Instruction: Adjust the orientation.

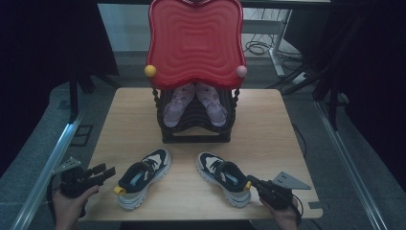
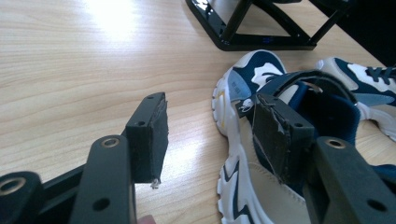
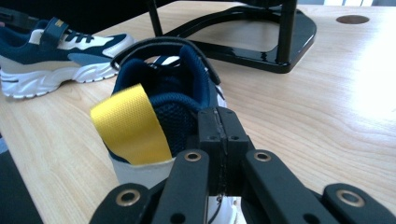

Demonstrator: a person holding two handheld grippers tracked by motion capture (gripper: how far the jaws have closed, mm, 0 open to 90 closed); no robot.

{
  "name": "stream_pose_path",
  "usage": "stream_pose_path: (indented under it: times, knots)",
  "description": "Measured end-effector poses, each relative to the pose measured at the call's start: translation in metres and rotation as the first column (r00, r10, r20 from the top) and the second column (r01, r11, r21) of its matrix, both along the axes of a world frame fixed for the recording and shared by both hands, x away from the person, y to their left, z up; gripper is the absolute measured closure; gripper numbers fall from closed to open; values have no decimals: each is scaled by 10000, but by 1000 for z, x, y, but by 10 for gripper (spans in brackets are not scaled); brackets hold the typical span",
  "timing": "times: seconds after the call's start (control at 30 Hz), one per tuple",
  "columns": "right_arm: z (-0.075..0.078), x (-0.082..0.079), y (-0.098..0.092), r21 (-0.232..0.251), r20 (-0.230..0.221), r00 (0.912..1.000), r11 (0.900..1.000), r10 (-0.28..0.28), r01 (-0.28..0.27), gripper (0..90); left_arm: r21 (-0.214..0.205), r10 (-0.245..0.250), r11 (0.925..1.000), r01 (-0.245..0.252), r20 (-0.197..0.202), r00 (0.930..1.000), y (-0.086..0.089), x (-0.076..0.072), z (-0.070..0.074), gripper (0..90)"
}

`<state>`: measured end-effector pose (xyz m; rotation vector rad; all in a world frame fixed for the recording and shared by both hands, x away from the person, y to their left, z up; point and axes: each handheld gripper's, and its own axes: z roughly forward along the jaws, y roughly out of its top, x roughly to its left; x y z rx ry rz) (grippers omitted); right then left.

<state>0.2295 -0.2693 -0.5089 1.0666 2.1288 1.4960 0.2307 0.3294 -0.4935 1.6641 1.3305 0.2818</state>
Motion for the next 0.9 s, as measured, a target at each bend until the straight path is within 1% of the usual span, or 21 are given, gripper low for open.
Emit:
stream_pose_path:
  times: [0.17,0.27,0.4,0.5,0.57,0.63,0.67,0.73,0.9]
  knots:
    - [0,-3,6,-32,-1,9999,9999,139,-139,890,-100,52,9999,-50,221,9997,0,-2,4,456]
    - [-1,-6,9,-60,29,9998,9998,214,-214,890,-80,2,10000,0,338,9994,-1,-1,6,457]
    - [-2,-9,11,-45,-20,9995,9995,318,-318,890,-56,-175,9998,177,321,9993,-5,1,7,457]
    - [-1,-10,12,-95,-57,9993,9993,373,-374,890,-95,-168,9998,171,296,9994,-4,3,7,456]
    - [0,-10,12,-88,-51,9994,9993,357,-357,890,-129,-124,9998,128,322,9994,-2,2,7,456]
    - [0,-9,11,26,-77,9993,9994,359,-359,890,-211,-66,9997,75,434,9990,-2,0,9,458]
    - [0,-9,11,97,-74,9993,9993,366,-365,890,-196,-70,9998,79,466,9989,-1,-1,10,458]
    - [0,-8,11,72,-38,9993,9993,359,-359,890,-182,-89,9998,100,574,9983,-2,-2,13,458]
    - [1,-7,3,170,10,9999,9998,126,-126,880,-142,-230,9996,237,506,9985,-4,0,14,457]
